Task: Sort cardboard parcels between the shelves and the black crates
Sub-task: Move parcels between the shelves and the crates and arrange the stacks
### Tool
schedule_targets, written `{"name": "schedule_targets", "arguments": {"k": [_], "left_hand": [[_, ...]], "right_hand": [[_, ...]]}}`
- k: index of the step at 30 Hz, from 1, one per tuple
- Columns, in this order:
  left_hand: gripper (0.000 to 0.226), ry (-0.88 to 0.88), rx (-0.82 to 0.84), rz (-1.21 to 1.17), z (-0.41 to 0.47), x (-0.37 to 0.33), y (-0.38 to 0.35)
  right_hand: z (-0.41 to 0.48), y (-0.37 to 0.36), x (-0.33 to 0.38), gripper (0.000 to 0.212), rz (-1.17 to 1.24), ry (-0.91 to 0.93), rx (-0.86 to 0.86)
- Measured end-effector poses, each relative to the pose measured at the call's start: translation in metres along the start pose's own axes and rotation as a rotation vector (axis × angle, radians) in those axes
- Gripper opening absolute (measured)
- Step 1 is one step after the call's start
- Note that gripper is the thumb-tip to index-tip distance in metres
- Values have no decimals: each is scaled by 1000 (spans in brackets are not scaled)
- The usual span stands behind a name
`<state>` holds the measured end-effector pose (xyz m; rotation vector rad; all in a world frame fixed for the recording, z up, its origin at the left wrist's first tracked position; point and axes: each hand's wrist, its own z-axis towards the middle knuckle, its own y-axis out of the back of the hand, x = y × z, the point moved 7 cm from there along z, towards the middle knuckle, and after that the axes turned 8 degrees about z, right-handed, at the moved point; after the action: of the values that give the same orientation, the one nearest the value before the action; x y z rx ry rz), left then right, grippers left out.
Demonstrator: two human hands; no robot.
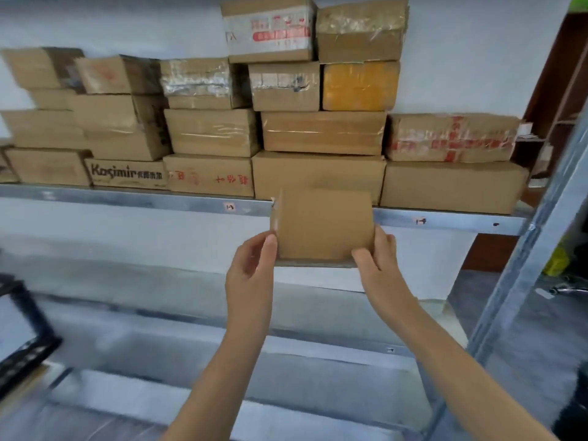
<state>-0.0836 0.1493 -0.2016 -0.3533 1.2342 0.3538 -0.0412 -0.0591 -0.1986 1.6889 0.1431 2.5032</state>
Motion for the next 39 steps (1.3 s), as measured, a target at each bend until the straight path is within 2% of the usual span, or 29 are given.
{"name": "schedule_targets", "arguments": {"k": [3, 7, 12, 16, 20, 23, 25, 30, 34, 37, 39], "left_hand": [[26, 48, -46, 60, 4, 11, 32], [26, 72, -28, 124, 7, 31, 76], [27, 67, -146, 178, 11, 43, 144], [37, 70, -298, 256, 13, 37, 207], [42, 80, -369, 328, 11, 27, 273], [43, 95, -406, 328, 11, 19, 316], [42, 133, -442, 264, 10, 19, 343], [36, 208, -528, 149, 7, 33, 415], [31, 235, -586, 35, 9, 45, 468], [29, 241, -605, -34, 13, 50, 496], [37, 244, -603, -24, 19, 50, 515]], "right_hand": [[-4, -30, -10, 26, -10, -25, 79], [-4, -69, -10, 35, -96, -9, 170], [-3, -132, 10, 41, -116, 51, 273], [-6, -192, 25, 29, -72, 93, 357], [-13, -254, 37, 14, 39, 28, 445], [-19, -301, 53, 41, 117, -21, 497], [-22, -332, 63, 48, 140, -20, 539], [-33, -407, 73, 39, 159, 1, 671], [-50, -464, 74, 15, 193, -6, 787], [-64, -502, 79, 44, 188, 16, 852], [-74, -528, 79, 49, 134, 17, 871]]}}
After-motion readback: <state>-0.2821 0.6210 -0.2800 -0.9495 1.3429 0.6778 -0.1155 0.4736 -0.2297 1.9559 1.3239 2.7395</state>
